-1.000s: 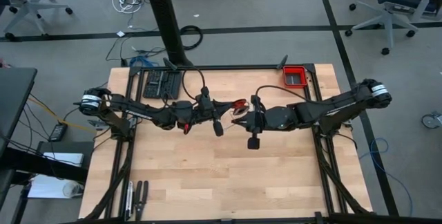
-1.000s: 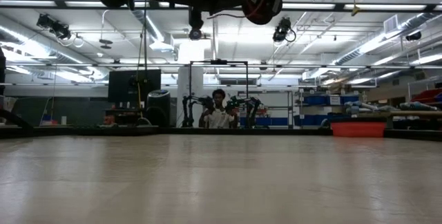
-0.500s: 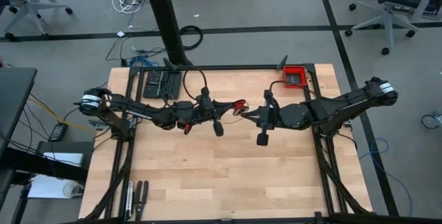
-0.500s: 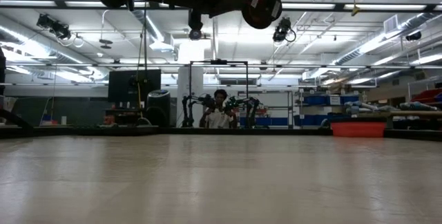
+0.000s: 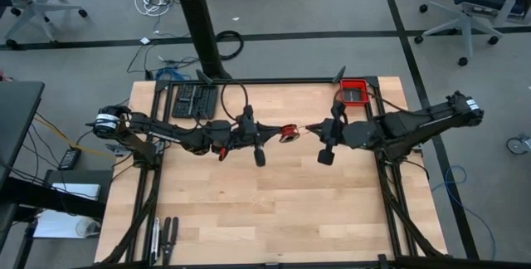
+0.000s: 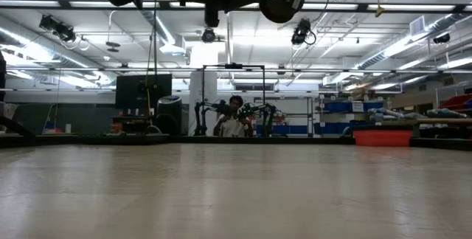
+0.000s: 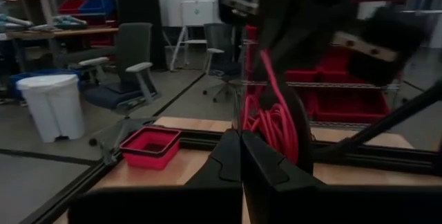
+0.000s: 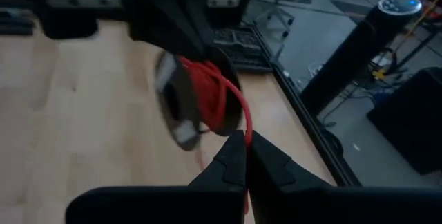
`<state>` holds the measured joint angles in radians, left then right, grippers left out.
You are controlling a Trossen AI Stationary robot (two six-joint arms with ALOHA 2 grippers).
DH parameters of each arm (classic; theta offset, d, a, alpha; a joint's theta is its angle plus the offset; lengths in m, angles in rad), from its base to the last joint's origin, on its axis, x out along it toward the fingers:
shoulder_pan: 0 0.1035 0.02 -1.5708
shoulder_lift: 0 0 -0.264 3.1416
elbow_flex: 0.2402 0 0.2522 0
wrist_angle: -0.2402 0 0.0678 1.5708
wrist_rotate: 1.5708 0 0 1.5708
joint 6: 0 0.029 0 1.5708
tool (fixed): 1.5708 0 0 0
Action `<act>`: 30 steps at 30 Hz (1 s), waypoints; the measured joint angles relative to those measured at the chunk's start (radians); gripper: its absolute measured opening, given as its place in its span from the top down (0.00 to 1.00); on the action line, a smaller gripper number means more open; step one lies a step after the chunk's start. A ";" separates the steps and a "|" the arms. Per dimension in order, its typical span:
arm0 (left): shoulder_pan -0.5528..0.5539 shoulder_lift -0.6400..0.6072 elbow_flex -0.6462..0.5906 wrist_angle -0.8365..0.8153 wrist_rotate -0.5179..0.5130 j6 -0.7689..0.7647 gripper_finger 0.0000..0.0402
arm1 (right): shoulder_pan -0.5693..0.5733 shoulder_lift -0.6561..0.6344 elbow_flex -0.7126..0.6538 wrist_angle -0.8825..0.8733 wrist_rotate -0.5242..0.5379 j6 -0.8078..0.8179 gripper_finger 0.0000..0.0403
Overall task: Coil cords
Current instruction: Coil the red wire on the black spool
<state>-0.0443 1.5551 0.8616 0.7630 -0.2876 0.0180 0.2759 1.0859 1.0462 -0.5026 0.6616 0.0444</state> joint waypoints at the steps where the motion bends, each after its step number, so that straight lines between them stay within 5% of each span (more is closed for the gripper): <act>1: 0.002 0.000 0.000 0.000 0.015 -0.001 1.00 | -0.007 0.002 0.000 -0.004 0.000 0.000 1.00; 14: 0.006 -0.011 0.000 -0.001 0.031 -0.016 1.00 | -0.028 0.027 -0.021 -0.172 0.022 0.169 1.00; 30: 0.005 -0.013 0.000 0.027 0.001 -0.023 1.00 | -0.015 0.170 -0.146 0.253 0.016 0.049 0.91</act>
<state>-0.0391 1.5421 0.8619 0.7898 -0.2871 -0.0048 0.2608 1.2563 0.9002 -0.2497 0.6773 0.0937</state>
